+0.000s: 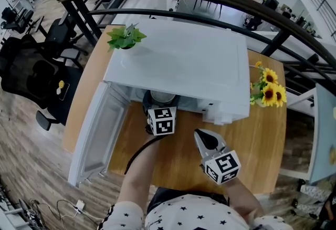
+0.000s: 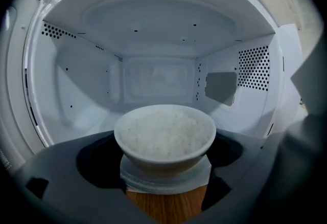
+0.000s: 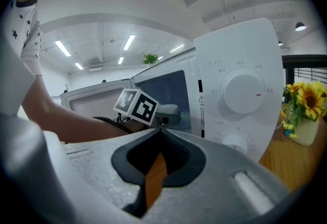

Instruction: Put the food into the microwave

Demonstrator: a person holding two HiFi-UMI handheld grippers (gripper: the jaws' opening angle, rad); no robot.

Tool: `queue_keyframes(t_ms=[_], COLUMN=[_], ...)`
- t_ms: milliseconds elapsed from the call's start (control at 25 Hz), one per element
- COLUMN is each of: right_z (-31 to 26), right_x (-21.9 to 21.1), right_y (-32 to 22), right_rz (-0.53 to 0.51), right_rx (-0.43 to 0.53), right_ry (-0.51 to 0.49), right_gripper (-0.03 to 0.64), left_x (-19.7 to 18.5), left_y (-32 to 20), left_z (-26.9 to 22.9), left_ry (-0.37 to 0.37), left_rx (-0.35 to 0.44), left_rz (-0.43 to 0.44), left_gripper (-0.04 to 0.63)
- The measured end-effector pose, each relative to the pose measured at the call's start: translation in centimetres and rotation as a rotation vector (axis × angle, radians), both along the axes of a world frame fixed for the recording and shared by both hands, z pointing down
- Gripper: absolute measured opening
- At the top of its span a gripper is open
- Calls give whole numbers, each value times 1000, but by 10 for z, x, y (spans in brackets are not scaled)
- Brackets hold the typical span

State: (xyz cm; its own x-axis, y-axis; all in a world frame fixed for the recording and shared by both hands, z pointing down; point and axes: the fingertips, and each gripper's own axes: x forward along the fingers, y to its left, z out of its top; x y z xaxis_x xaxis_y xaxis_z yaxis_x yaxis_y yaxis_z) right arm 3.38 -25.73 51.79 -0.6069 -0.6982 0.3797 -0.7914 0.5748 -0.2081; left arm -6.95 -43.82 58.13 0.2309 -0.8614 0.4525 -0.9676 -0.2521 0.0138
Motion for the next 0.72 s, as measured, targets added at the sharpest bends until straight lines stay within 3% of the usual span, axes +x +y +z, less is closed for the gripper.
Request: queue_keyframes(t_ms=[240, 720], right_z=[0, -6], right_x=[4, 5], right_y=[3, 9], right_rz=[4, 15], right_rx=[-1, 7], right_ry=[6, 2], right_gripper=[5, 5], left_x=[2, 4], left_y=[-1, 5], left_z=[4, 1], left_ry=[-37, -17], left_rx=[-33, -46], left_rz=[-6, 17], left_gripper=[488, 489])
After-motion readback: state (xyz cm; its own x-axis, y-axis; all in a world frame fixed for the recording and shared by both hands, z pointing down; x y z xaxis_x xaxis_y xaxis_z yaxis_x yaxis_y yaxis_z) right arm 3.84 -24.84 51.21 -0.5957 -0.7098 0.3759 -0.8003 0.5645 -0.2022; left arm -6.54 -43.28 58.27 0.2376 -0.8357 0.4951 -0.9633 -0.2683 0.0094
